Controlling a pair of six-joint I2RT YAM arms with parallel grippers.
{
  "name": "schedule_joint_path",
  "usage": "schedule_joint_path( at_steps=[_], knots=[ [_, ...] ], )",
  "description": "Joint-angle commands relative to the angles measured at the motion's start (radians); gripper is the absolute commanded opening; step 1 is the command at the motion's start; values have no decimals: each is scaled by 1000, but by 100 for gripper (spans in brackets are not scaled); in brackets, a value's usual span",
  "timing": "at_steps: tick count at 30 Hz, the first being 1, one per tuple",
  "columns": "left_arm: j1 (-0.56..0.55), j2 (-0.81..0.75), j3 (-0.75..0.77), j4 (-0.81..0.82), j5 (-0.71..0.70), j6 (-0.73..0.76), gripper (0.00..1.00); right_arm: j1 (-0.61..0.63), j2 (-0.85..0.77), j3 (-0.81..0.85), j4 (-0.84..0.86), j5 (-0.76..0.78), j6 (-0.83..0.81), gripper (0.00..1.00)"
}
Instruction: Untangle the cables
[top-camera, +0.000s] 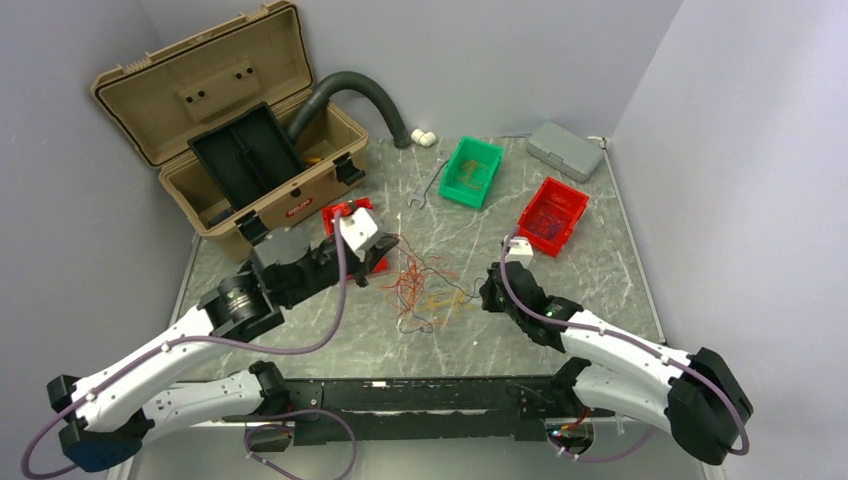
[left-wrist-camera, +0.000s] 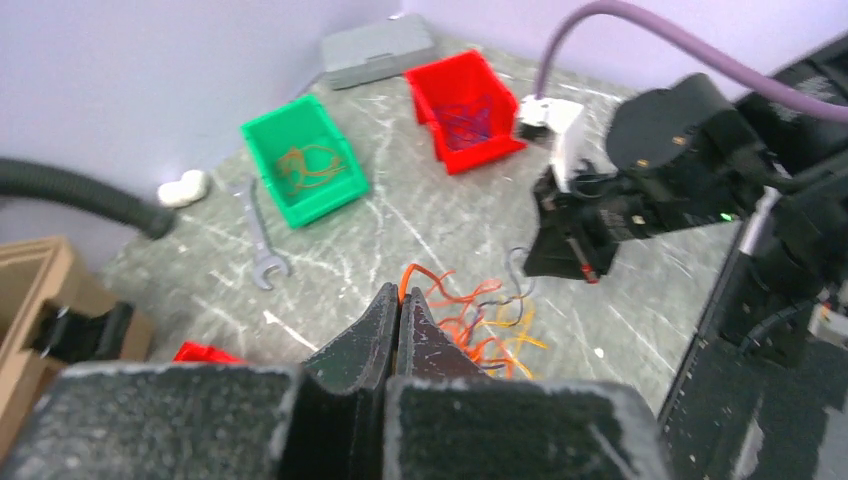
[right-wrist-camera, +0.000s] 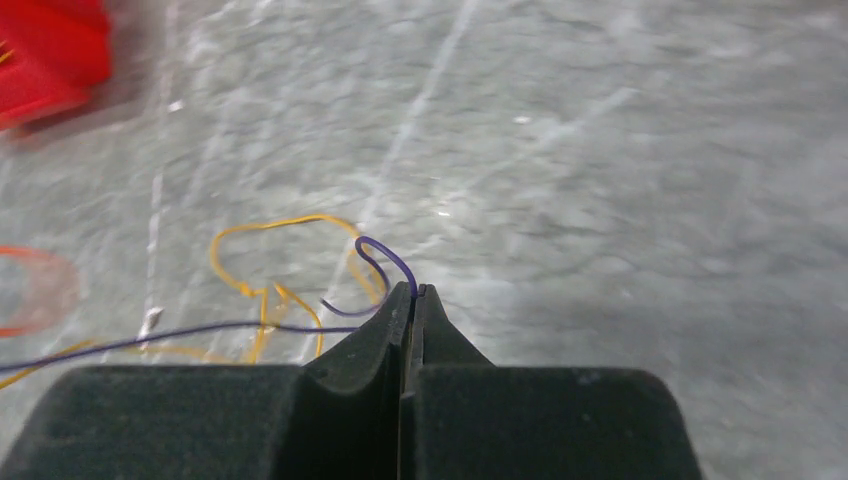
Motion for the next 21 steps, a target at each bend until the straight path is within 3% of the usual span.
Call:
schedule_joint_path(
  at_steps=[1,5,10,13,19,21],
  knots=[
    [-1,-72,-58,74,-274,-45,0,-3,-82,56,-209,271,134,0],
    [0,-96,-118,87,-427,-86,0,-5,-224,29,-256,366,175,0],
    [4,-49,-101,32,-468,-209,0,-8,-365,14,-294,397,169,0],
    [4,3,-49,-42,-512,-282,0,-7,-378,31,-329,398,157,0],
    [4,35,-36,-37,-418,-269,0,-8,-351,50,-296,318,93,0],
    [5,27,-47,-37,-509,-361,0,-9,-345,49,-254,254,42,1]
  ],
)
